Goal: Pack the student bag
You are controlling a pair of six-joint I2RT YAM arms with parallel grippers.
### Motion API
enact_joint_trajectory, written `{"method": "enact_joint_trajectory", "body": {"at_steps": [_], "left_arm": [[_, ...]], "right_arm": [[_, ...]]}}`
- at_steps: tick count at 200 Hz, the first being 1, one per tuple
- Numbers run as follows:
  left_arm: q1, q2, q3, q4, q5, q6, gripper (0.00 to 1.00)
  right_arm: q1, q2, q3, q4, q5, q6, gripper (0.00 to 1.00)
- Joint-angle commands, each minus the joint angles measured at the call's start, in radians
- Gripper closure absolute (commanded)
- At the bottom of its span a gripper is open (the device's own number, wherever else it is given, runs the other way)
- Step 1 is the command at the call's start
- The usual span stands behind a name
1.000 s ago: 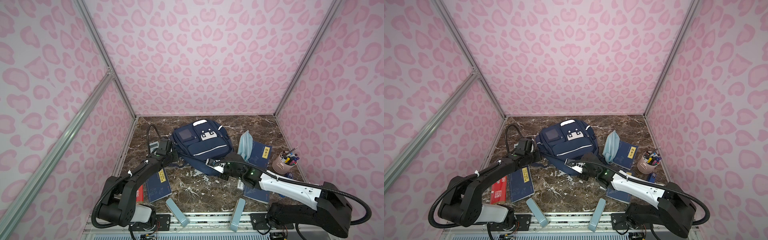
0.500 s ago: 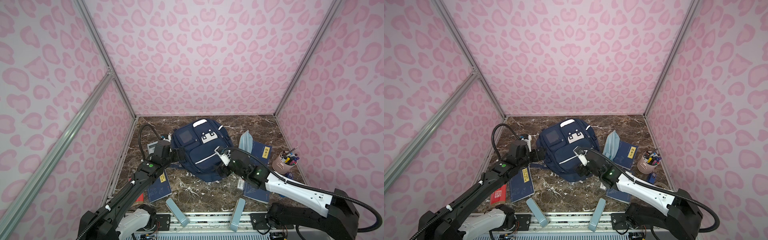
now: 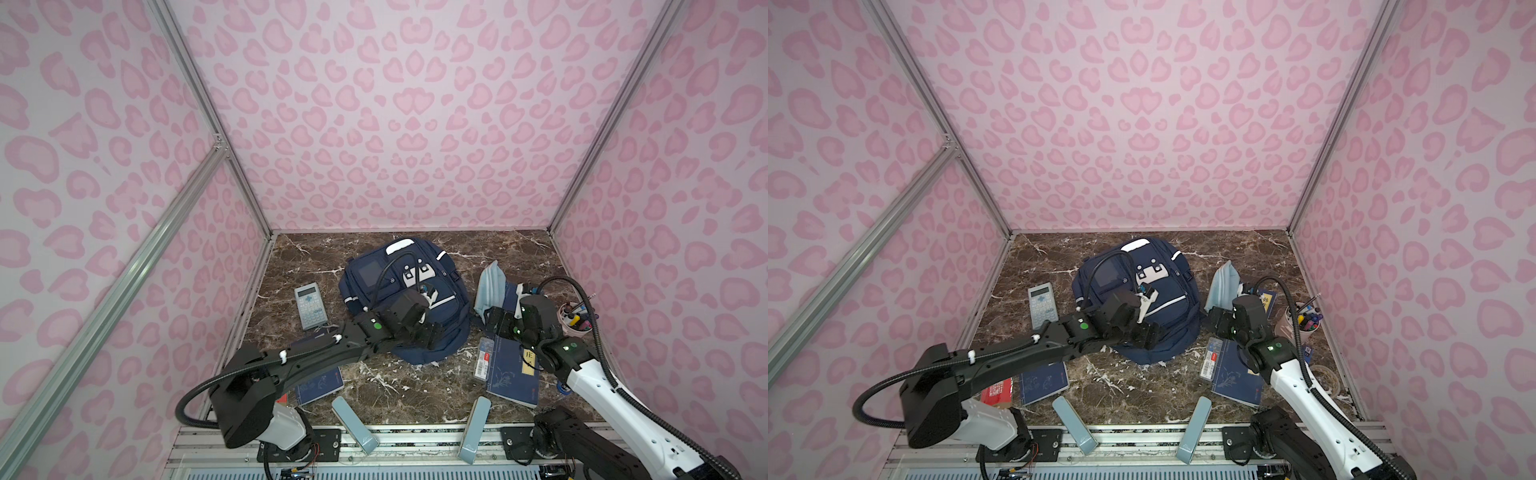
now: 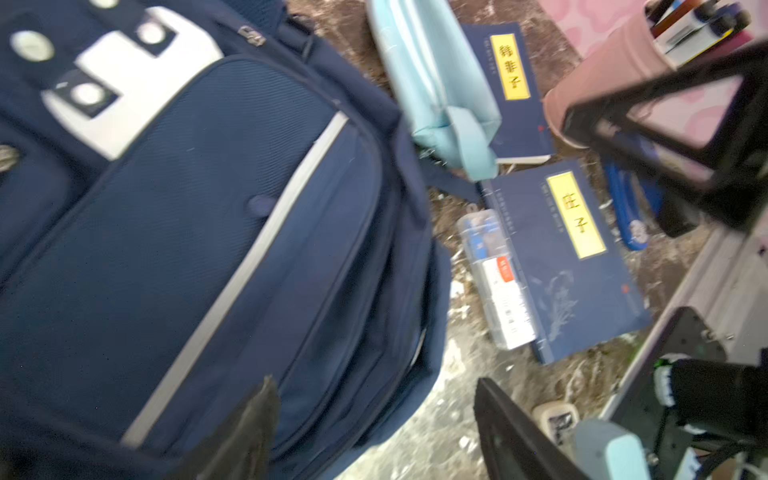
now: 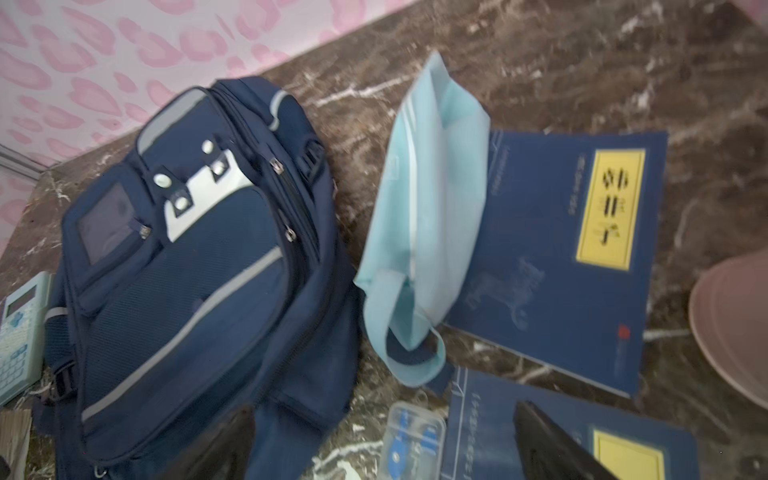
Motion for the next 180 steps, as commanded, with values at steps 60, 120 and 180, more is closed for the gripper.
{"method": "enact_joint_trajectory", "body": {"at_steps": [60,120,180], "left_arm": [[-0.168,0.366,0.255,0.291,0.256,-0.235,0.41],[-0.218,0.486,0.272,0.386,0.231,-0.306,0.59],[-0.212,0.637,0.361,0.293,0.131,-0.300,0.68]], "right_arm": [[-0.103,0.008,-0.146,-0.077,0.119,0.141,0.01],[-0.250,0.081,-0.167,-0.076,0.099,0.101,0.01],[-0.279,0.190,-0.172,0.004,0.025,0.062,0.29]]}}
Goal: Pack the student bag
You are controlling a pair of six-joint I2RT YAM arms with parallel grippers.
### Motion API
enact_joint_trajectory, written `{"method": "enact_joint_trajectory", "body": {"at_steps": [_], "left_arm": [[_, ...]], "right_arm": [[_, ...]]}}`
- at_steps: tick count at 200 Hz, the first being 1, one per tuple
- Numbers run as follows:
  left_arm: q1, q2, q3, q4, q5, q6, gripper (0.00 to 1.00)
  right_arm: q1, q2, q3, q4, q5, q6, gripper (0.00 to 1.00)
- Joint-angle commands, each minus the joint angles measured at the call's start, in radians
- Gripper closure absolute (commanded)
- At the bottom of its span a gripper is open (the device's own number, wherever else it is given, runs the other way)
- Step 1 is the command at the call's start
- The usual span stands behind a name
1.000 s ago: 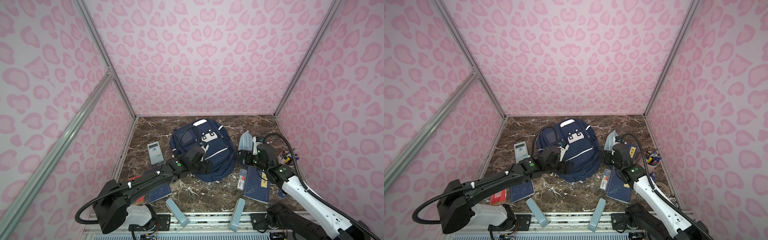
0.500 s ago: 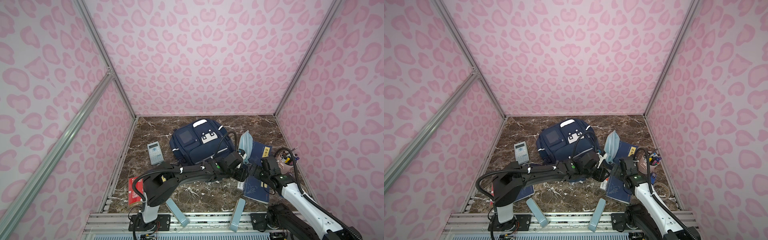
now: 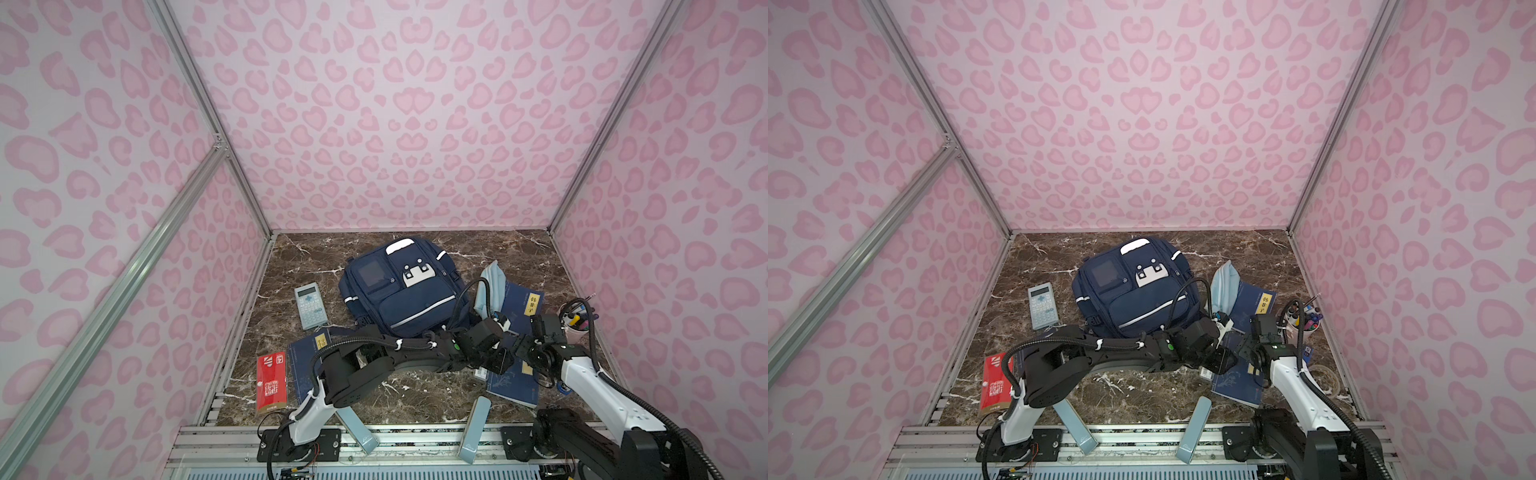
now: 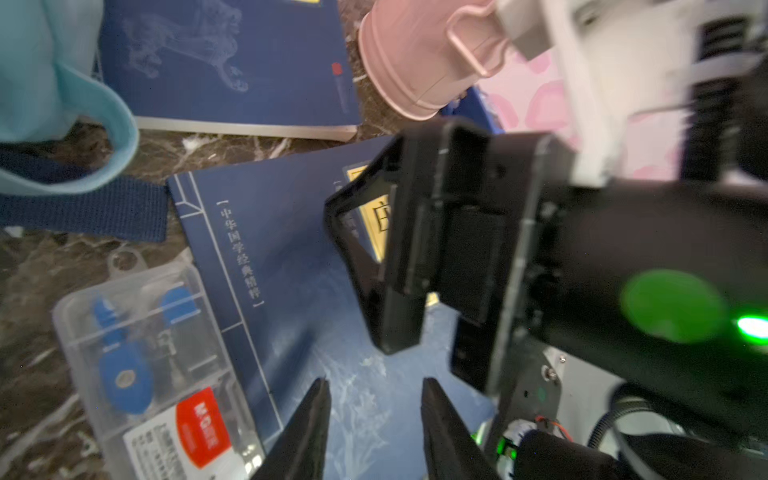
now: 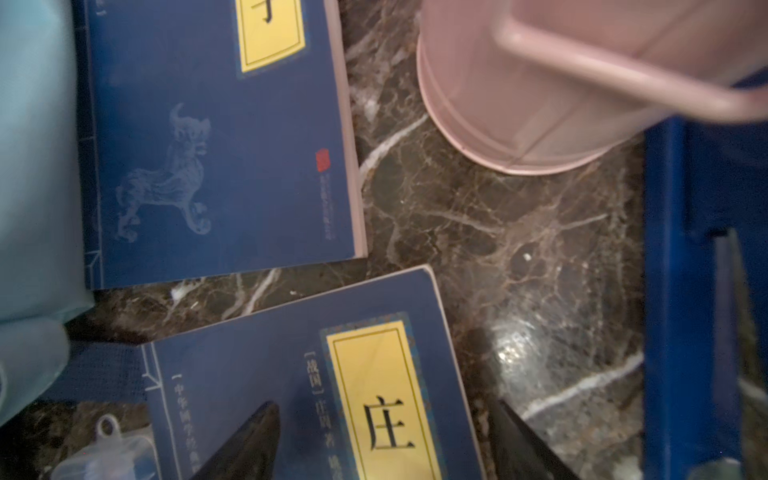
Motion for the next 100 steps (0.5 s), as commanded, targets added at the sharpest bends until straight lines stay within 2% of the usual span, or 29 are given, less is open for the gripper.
{"method": "enact_joint_trajectory", "body": {"at_steps": [1,26,37,53,80,84,100], "left_arm": [[0.016,0.040,0.014,-0.020,-0.036,-0.019,0.68],[0.017,0.066,0.043,-0.073,-0.062,-0.004,0.68],[0.017,0.068,0.055,-0.110,-0.097,0.007,0.68],[0.014,0.055,0.054,-0.153,-0.153,0.008,0.67],[0.013,0.054,0.043,-0.169,-0.177,0.004,0.65],[0.011,0.054,0.043,-0.179,-0.195,0.006,0.59],[0.006,0.055,0.056,-0.220,-0.246,0.011,0.50]], "right_arm": [[-0.007,0.035,-0.010,0.050,-0.036,-0.025,0.30],[-0.016,0.082,0.007,0.055,-0.052,-0.039,0.46],[-0.022,0.098,0.018,0.047,-0.066,-0.051,0.56],[-0.027,0.118,0.025,0.045,-0.080,-0.058,0.64],[-0.029,0.109,0.024,0.039,-0.069,-0.055,0.64],[-0.029,0.104,0.022,0.038,-0.065,-0.054,0.64],[-0.032,0.088,0.019,0.034,-0.060,-0.052,0.64]]}}
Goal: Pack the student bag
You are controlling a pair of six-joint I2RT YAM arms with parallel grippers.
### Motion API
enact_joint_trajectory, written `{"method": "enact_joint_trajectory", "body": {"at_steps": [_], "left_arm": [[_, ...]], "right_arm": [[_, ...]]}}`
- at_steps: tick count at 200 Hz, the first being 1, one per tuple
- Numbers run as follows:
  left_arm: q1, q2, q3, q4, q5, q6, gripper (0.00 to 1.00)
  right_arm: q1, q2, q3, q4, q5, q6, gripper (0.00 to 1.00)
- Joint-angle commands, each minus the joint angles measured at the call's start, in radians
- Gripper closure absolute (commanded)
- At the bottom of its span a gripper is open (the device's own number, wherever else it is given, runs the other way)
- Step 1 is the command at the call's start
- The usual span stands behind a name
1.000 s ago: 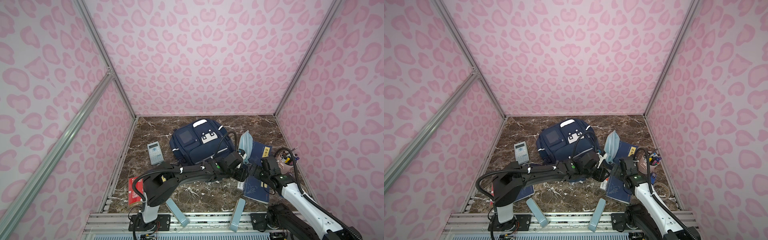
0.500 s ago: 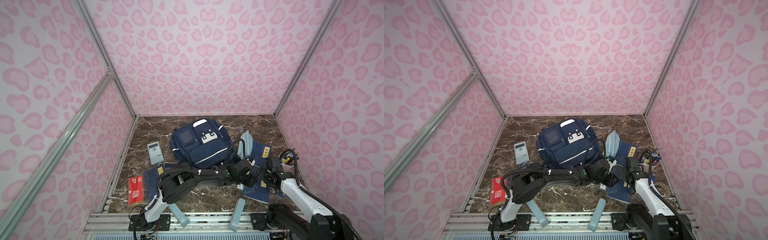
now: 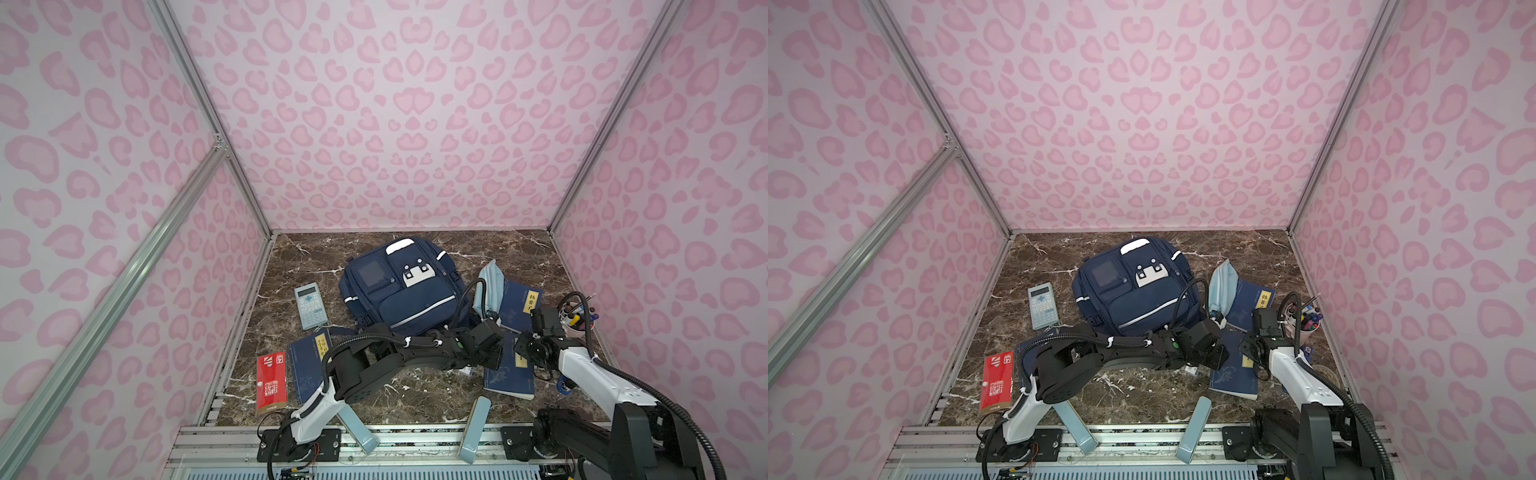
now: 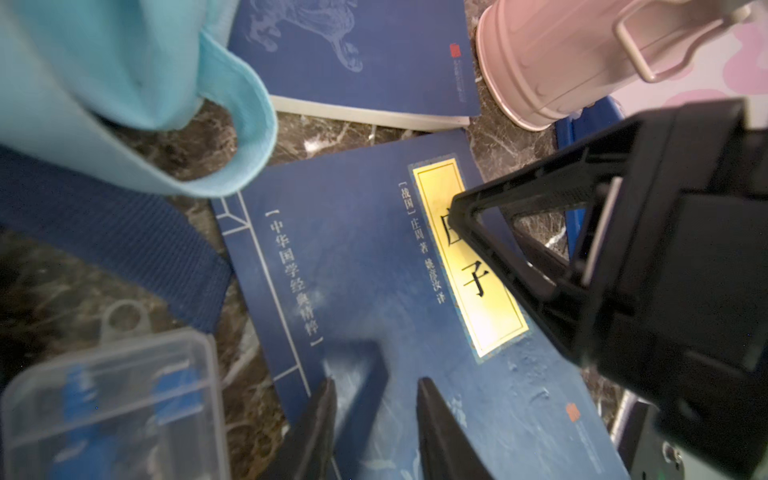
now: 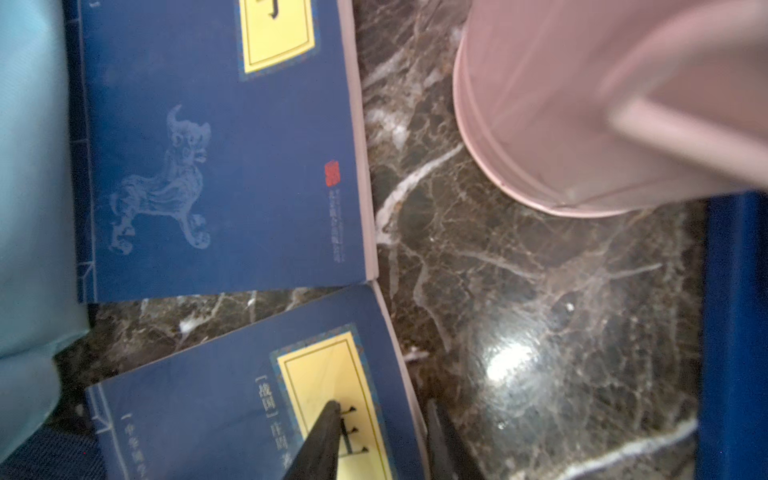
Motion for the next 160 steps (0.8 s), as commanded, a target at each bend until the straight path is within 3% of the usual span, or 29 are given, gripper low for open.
{"method": "enact_joint_trajectory", "body": {"at_steps": [1,36,65,85,121,149,160], "left_arm": [[-0.004,-0.001,0.010,-0.142,-0.109,0.014,0.50],[-0.009,0.005,0.041,-0.216,-0.170,0.015,0.40],[-0.008,0.027,0.039,-0.183,-0.110,-0.008,0.36],[-0.007,0.038,0.006,-0.063,-0.013,-0.042,0.35],[0.003,0.061,-0.035,0.124,0.137,-0.132,0.40],[0.005,0.038,-0.035,0.125,0.118,-0.119,0.46],[0.007,0.031,-0.045,0.162,0.143,-0.120,0.48]], "right_arm": [[-0.003,-0.013,-0.011,-0.036,-0.022,-0.009,0.63],[-0.005,-0.034,-0.011,-0.052,-0.011,-0.001,0.52],[-0.006,-0.044,-0.017,-0.038,-0.015,0.000,0.51],[-0.008,-0.041,-0.023,-0.025,-0.035,-0.003,0.52],[-0.045,-0.027,-0.030,-0.008,-0.128,-0.023,0.68],[-0.050,-0.076,-0.041,0.006,-0.155,-0.031,0.90],[-0.050,-0.103,-0.052,0.016,-0.164,-0.028,0.92]]}}
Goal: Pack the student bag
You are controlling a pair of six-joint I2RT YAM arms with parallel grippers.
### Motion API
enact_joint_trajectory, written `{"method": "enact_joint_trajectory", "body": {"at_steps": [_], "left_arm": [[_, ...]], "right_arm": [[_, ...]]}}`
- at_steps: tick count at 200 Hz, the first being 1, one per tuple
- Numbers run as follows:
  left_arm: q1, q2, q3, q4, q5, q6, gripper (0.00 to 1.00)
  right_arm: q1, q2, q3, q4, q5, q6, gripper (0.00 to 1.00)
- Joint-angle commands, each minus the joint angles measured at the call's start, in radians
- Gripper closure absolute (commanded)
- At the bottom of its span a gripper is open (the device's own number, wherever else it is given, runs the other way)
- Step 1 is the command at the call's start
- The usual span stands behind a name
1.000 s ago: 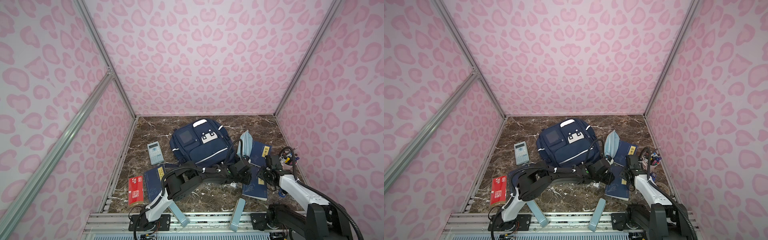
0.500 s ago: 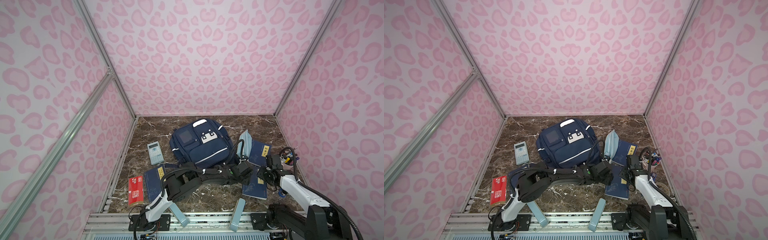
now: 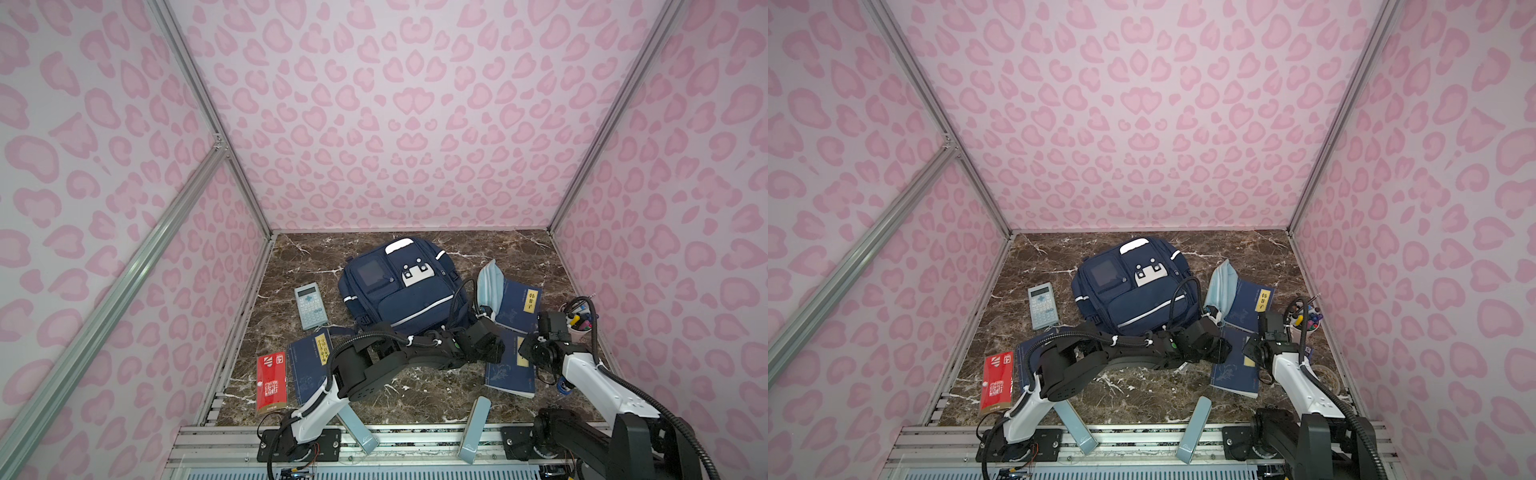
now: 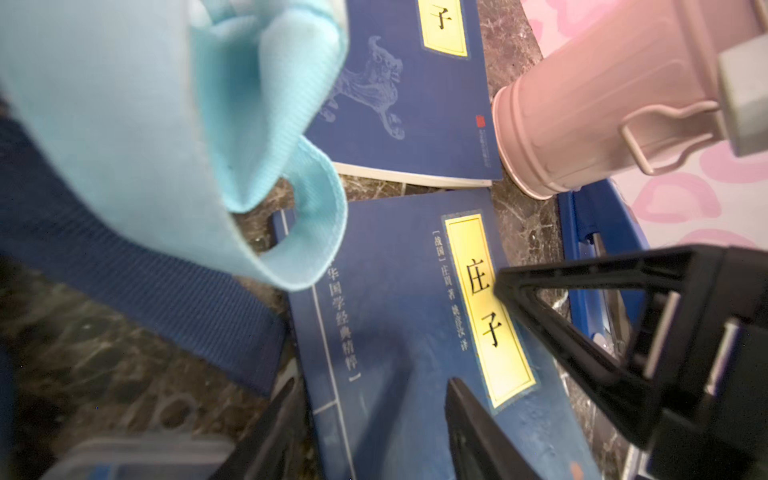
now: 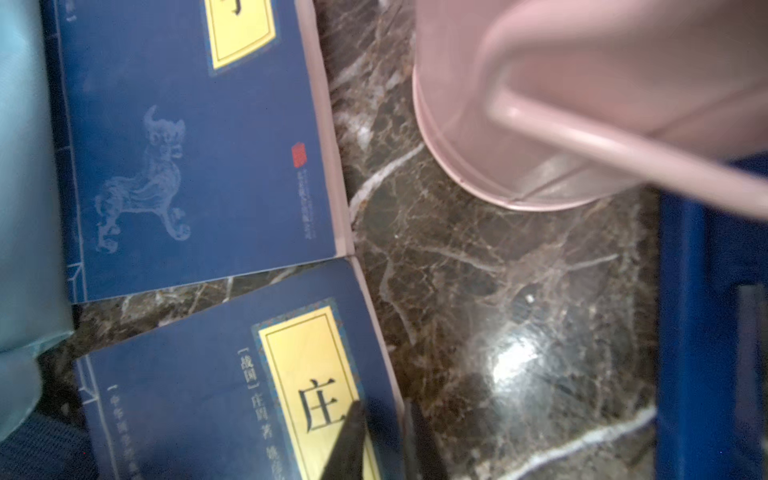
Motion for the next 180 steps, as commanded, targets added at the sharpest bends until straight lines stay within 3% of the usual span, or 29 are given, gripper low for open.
{"method": "enact_joint_trajectory", "body": {"at_steps": [1,20,73,89,124,132,154,180], "left_arm": [[-0.006,-0.002,-0.016,0.015,0.162,-0.038,0.48],[-0.002,-0.004,-0.045,0.113,0.215,-0.072,0.49],[0.003,-0.030,-0.054,0.094,0.199,-0.084,0.46],[0.003,-0.016,-0.049,0.099,0.206,-0.093,0.45],[0.004,0.002,-0.045,0.089,0.190,-0.094,0.46],[0.004,0.006,-0.045,0.092,0.195,-0.095,0.46],[0.004,0.007,-0.046,0.093,0.195,-0.096,0.46],[0.013,0.000,-0.062,0.112,0.194,-0.108,0.46]], "right_arm": [[0.003,-0.039,-0.022,0.029,-0.146,-0.005,0.92],[-0.002,-0.085,-0.032,0.033,-0.152,0.000,1.00],[-0.032,-0.172,-0.058,0.042,-0.221,-0.006,1.00],[-0.035,-0.140,-0.054,0.048,-0.248,-0.010,0.80],[-0.056,-0.054,-0.047,0.071,-0.298,-0.021,0.70],[-0.066,-0.042,-0.041,0.065,-0.312,-0.028,0.74],[-0.080,-0.040,-0.011,0.019,-0.333,-0.057,1.00],[-0.080,-0.126,-0.024,0.048,-0.363,-0.051,1.00]]}}
